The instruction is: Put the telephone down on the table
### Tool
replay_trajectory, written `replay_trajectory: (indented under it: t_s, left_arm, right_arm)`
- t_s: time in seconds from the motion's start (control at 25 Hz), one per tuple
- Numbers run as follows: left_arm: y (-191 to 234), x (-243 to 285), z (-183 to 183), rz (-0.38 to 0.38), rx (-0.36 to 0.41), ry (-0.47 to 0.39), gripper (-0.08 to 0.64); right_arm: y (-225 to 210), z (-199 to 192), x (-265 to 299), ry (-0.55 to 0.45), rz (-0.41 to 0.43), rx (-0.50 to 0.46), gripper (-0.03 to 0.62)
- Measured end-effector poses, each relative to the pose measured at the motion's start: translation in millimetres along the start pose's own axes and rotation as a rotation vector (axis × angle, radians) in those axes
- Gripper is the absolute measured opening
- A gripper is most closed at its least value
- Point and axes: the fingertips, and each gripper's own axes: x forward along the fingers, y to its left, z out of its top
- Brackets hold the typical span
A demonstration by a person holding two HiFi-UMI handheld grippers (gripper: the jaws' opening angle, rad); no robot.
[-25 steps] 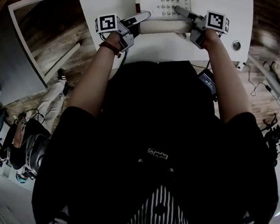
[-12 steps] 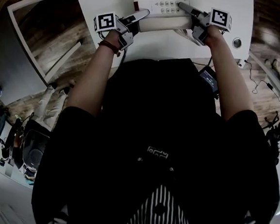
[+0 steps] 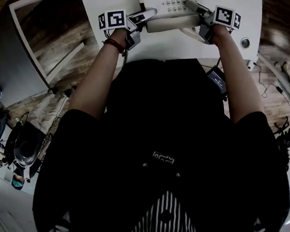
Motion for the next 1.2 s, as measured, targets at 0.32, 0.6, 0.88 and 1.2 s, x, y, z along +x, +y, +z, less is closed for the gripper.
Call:
replay_trajectory:
  t_s: [0.32,0.6,0.88,1.2]
  left_arm:
    - [-2.7,-5.0,6.1,0.058,0.054,-0.070,0.259]
    - [-6.8,-34.4,14.3,0.167,0.107,-0.246,0.288]
    - [-53.6,-66.0,11.1,0.173,0.203,-0.402,0.288]
    - [-139.8,-70.3,2.6,0.095,0.402,-0.437,0.280]
  right_arm:
    - [0.0,-4.2,-9.9,0.086,-0.109,-0.183,0.224]
    - [6.0,9.2,-38.0,0.050,-0.119,-0.233,0.253]
    - [27.5,9.7,-81.5,0.022,-0.092,-0.318,0.253]
    - [88.8,26.2,-120.9,-0.053,-0.011,-0.433,0.253]
